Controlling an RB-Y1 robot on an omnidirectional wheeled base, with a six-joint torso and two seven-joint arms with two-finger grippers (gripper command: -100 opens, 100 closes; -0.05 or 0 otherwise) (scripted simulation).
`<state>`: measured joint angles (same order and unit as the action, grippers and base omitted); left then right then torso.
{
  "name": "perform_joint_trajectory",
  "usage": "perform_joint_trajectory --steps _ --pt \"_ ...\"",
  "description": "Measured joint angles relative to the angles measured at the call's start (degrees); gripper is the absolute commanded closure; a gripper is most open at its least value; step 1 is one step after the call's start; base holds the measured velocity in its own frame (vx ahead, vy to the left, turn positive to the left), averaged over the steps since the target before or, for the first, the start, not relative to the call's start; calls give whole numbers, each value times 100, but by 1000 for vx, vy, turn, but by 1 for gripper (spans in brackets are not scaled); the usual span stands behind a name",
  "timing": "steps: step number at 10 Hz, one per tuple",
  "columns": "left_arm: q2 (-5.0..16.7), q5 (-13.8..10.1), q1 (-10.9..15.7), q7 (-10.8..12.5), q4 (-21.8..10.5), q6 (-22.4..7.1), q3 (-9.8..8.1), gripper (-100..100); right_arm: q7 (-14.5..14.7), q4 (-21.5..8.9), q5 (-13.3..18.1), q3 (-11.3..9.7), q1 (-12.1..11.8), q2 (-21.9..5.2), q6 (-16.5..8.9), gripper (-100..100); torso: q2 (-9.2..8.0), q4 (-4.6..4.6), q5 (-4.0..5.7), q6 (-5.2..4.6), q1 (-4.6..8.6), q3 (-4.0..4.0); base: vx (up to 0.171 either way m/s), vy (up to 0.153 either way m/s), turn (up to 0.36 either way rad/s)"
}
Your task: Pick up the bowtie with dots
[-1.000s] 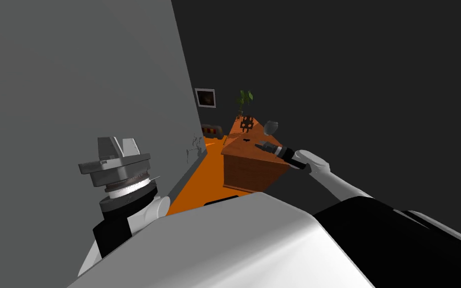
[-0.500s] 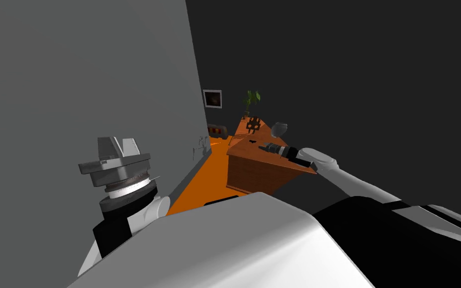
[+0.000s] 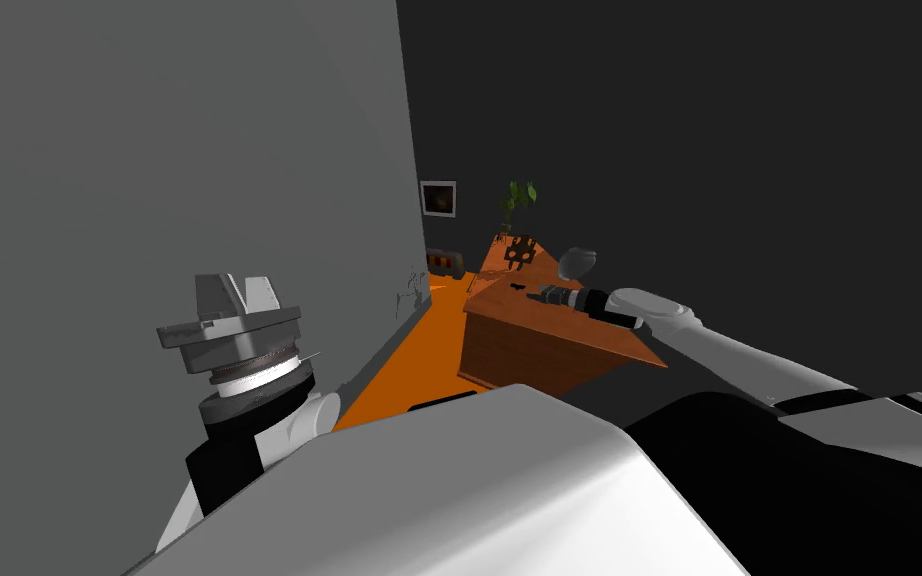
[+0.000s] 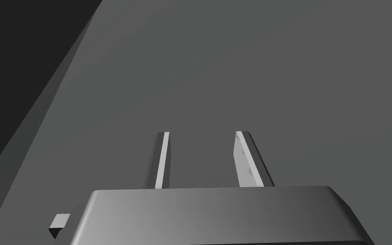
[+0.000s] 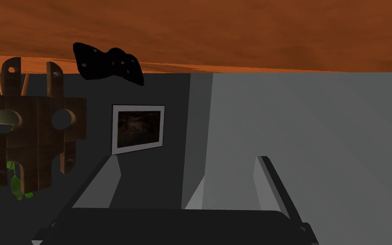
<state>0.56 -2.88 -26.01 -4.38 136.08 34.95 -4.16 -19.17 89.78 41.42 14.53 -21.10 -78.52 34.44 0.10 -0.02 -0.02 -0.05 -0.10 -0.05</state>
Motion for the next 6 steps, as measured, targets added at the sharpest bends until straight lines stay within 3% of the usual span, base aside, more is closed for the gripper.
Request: perform_joint_trajectory --steps 1,4,6 --pt "0 0 1 0 0 0 0 0 -80 -130 93 -93 0 -193 -38 -100 5 -2 0 6 1 -3 58 32 321" --pt "0 0 0 0 0 0 0 0 -241 -519 298 14 -391 -687 6 -100 6 -2 0 3 -1 -4 47 21 191" --pt "0 0 0 0 0 0 0 0 -382 -722 442 -25 -576 -987 -29 -100 5 -2 1 -1 1 -4 38 14 136"
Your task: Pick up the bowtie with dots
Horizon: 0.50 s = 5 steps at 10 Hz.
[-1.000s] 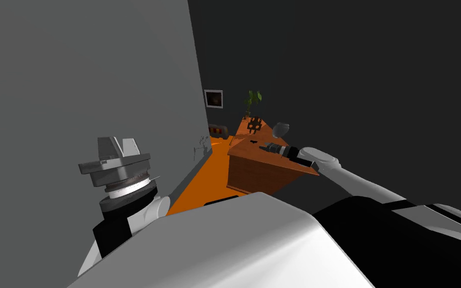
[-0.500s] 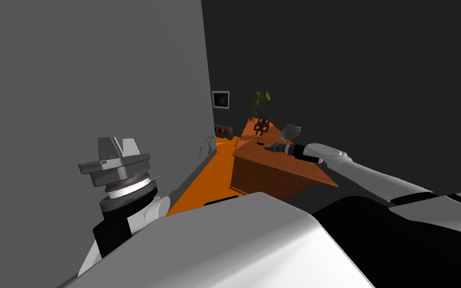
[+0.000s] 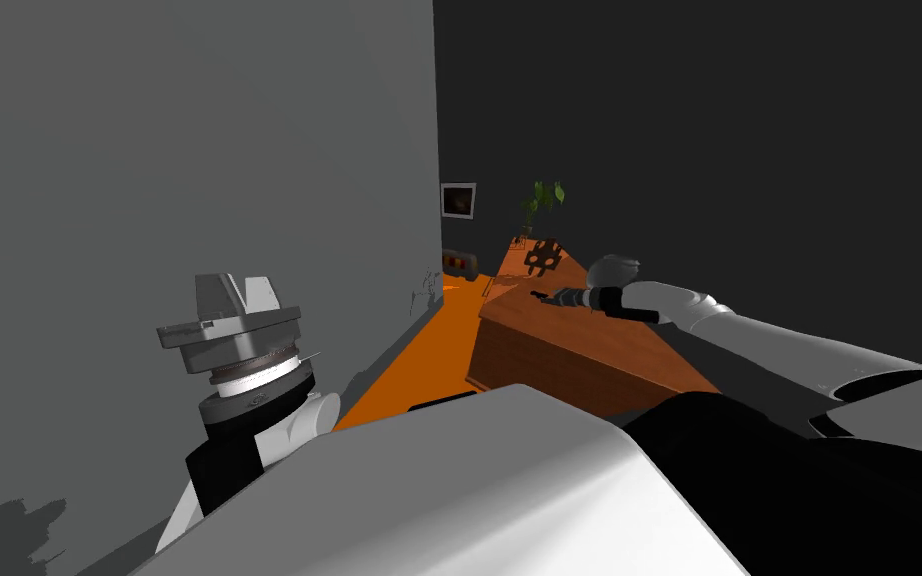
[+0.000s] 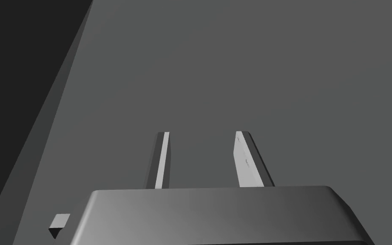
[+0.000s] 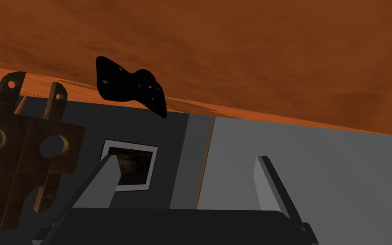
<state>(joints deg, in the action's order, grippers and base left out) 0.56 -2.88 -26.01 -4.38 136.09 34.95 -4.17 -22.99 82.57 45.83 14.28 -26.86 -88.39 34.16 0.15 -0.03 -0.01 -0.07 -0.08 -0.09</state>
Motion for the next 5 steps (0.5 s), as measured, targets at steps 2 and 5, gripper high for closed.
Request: perform_joint_trajectory --steps 2,5 --pt "0 0 0 0 0 0 0 0 -76 -219 89 -22 -120 -230 32 -100 -5 1 1 0 2 3 32 9 135" --pt "0 0 0 0 0 0 0 0 -238 -533 239 -76 -384 -578 43 -100 -1 0 2 -2 4 1 45 4 148"
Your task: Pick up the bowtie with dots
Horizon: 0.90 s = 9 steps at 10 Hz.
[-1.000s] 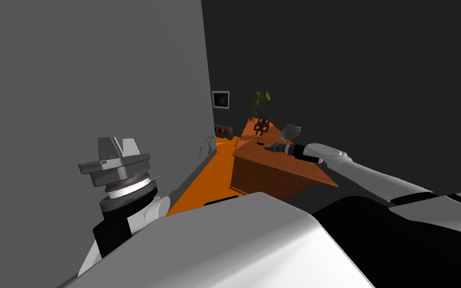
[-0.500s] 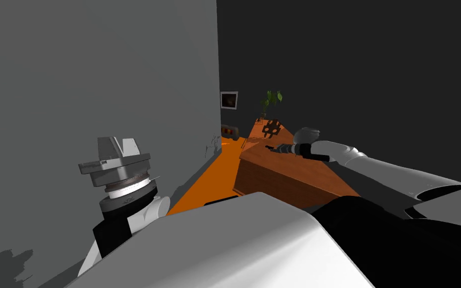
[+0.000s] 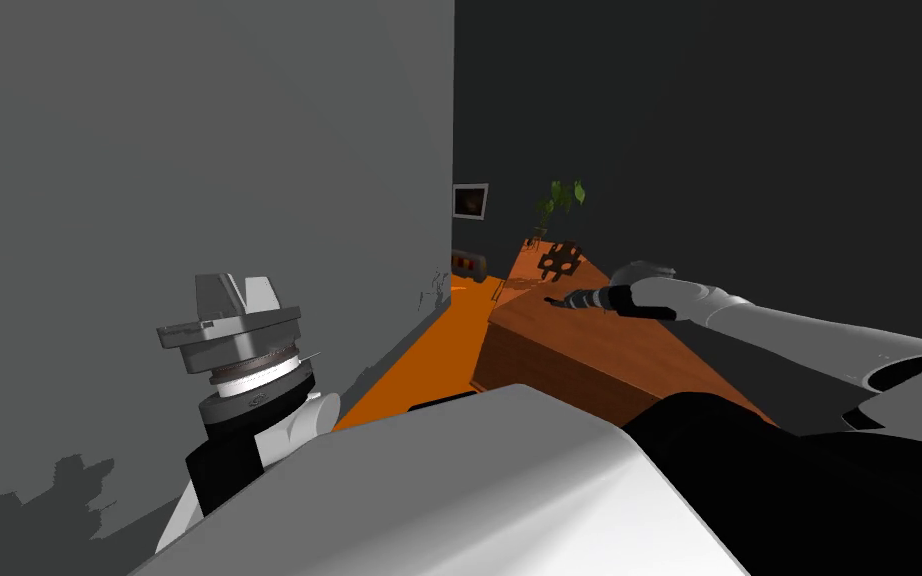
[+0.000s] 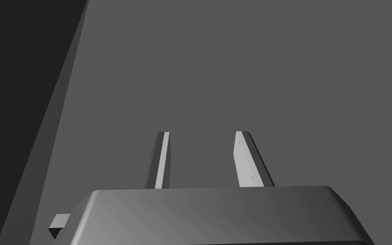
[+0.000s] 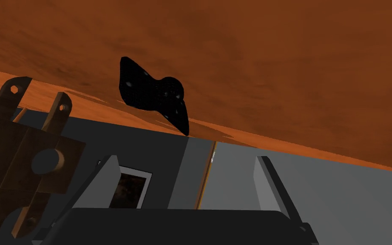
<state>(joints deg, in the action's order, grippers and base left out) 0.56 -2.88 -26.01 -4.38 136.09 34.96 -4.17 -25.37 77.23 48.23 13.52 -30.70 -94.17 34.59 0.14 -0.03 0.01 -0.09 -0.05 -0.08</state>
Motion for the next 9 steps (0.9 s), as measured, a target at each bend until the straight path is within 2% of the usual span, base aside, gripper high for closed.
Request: perform_joint_trajectory --steps 1,2,3,4,6,7,8,9 --pt "0 0 0 0 0 0 0 0 3 -194 24 -174 96 -106 65 -100 -1 0 -1 4 0 1 45 1 241" --pt "0 0 1 0 0 0 0 0 -49 -259 88 -94 -143 -206 82 -100 1 -1 -1 5 0 -1 47 -5 163" --pt "0 0 0 0 0 0 0 0 -114 -379 130 -235 -138 -337 91 -100 2 -1 0 2 1 -1 43 1 109" --pt "0 0 0 0 0 0 0 0 -168 -506 158 -484 -31 -448 100 -100 1 0 0 1 0 -1 29 3 37" --pt "0 0 0 0 0 0 0 0 -232 -492 229 -274 -406 -487 88 -100 -10 3 0 0 -2 6 15 2 38" --pt "0 0 0 0 0 0 0 0 -236 -495 233 -267 -420 -489 90 0 -15 4 0 -2 -1 9 0 0 0" --pt "0 0 0 0 0 0 0 0 -236 -494 232 -267 -419 -489 89 -100 -18 5 0 -2 -1 11 98 24 -100" --pt "0 0 -1 0 0 0 0 0 -62 -723 318 -241 -214 -365 261 -100 4 2 -1 -7 -7 0 115 43 -76"
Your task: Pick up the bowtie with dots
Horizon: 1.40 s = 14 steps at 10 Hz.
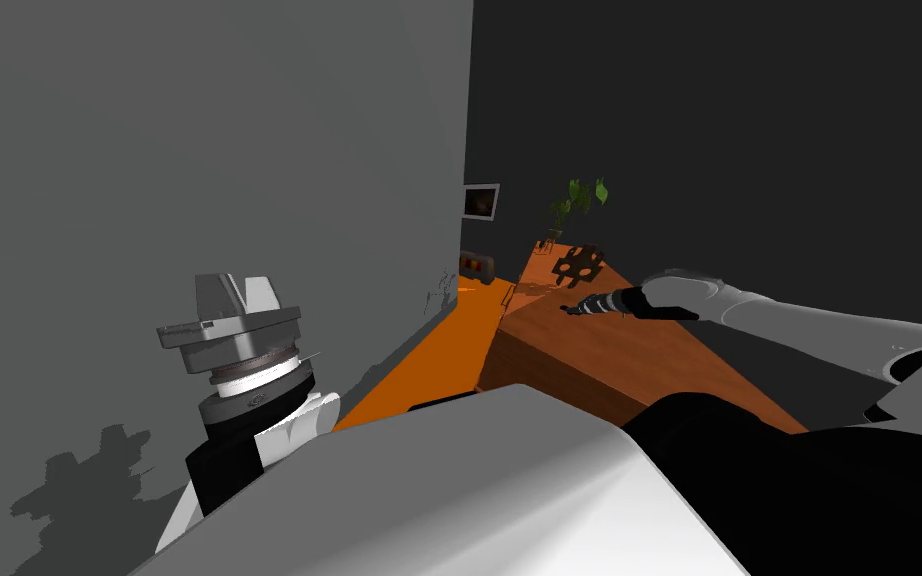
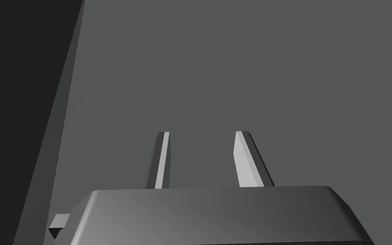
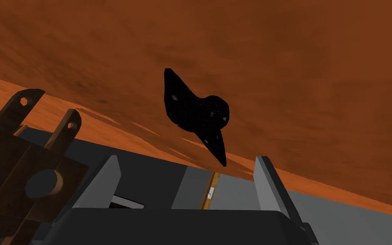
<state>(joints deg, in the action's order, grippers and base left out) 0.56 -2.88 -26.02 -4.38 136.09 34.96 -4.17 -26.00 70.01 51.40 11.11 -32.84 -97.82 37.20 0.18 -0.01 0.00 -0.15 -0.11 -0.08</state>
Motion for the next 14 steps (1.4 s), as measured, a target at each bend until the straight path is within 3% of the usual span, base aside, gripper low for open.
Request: perform_joint_trajectory --steps 1,2,5,6,7,10,11,13,14 --pt "0 0 0 0 0 0 0 0 107 -55 81 119 -28 56 125 -100 10 -5 -2 5 -8 -8 125 60 -112" --pt "0 0 0 0 0 0 0 0 263 -260 200 94 237 176 277 -100 18 -6 -3 3 -14 -12 115 47 -73" --pt "0 0 1 0 0 0 0 0 659 -615 496 451 350 445 721 -100 -5 -1 -5 4 -13 1 47 48 -101" --pt "0 0 2 0 0 0 0 0 754 -697 513 462 395 473 840 -100 -13 0 -2 8 -2 5 38 41 -119" --pt "0 0 0 0 0 0 0 0 881 -813 636 639 415 594 973 -100 -13 2 -1 0 -6 6 81 63 -73" --pt "0 0 0 0 1 0 0 0 1325 -1293 892 787 783 843 1469 -100 52 -15 -5 12 -11 -33 199 55 -35" --pt "0 0 -1 0 1 0 0 0 1467 -1444 1027 948 850 970 1635 -100 53 -15 -2 6 -7 -33 143 33 -80" --pt "0 0 1 0 0 0 0 0 1704 -1607 1124 1050 909 1082 1907 -100 11 -7 -1 11 2 -10 68 31 -51" --pt "0 0 0 0 0 0 0 0 1804 -1690 1239 1219 928 1192 2036 -100 10 -4 -1 4 -6 -7 90 54 -73"
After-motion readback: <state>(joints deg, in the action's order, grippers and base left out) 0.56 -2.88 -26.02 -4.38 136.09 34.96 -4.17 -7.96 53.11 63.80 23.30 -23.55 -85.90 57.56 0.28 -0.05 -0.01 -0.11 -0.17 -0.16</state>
